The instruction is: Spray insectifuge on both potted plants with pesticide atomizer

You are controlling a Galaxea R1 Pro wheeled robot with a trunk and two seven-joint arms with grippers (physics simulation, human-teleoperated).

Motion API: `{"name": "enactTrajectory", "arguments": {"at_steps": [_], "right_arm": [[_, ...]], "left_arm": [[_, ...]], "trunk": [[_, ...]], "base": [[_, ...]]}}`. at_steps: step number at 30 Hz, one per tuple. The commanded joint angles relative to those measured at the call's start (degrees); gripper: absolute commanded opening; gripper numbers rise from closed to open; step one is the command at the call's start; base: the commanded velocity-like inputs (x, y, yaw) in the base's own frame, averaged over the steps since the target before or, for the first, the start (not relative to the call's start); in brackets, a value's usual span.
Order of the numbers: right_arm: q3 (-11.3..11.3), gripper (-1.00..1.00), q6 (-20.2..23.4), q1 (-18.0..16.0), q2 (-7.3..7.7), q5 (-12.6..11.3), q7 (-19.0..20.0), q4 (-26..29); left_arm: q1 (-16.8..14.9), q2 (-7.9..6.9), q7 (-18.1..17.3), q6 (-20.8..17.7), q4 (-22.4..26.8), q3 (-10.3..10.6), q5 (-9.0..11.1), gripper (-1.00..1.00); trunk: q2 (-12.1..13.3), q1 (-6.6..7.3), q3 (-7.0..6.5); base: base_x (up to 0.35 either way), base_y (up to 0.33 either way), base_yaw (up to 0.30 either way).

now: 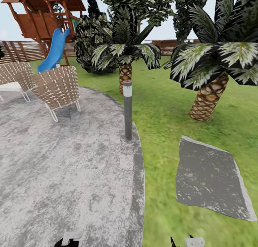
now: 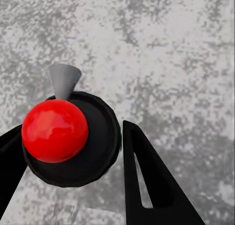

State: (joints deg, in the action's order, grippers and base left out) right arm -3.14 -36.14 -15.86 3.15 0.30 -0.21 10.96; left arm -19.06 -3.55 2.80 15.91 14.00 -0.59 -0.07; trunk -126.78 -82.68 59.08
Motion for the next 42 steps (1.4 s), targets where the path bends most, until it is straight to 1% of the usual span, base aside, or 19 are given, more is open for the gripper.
{"name": "enactTrajectory", "arguments": {"at_steps": [1,29,42], "right_arm": [[-0.29,1.00,-0.16,-0.05,0.02,-0.03,-0.06,-0.06],[-0.12,1.00,-0.25,-0.05,0.10,-0.08,-0.15,0.11],[-0.12,1.00,-0.25,-0.05,0.12,-0.04,-0.15,0.11]], "left_arm": [[0.00,0.01,0.10,0.20,-0.02,-0.04,-0.02,-1.00],[-0.01,0.01,0.10,0.17,-0.08,-0.02,-0.19,-1.00],[-0.01,0.01,0.10,0.17,-0.11,-0.02,-0.19,-1.00]], "trunk": [[-0.02,0.01,0.04],[-0.02,0.01,0.04],[-0.02,0.01,0.04]], "base": [[0.000,0.000,-0.267],[0.000,0.000,-0.267],[0.000,0.000,-0.297]]}}
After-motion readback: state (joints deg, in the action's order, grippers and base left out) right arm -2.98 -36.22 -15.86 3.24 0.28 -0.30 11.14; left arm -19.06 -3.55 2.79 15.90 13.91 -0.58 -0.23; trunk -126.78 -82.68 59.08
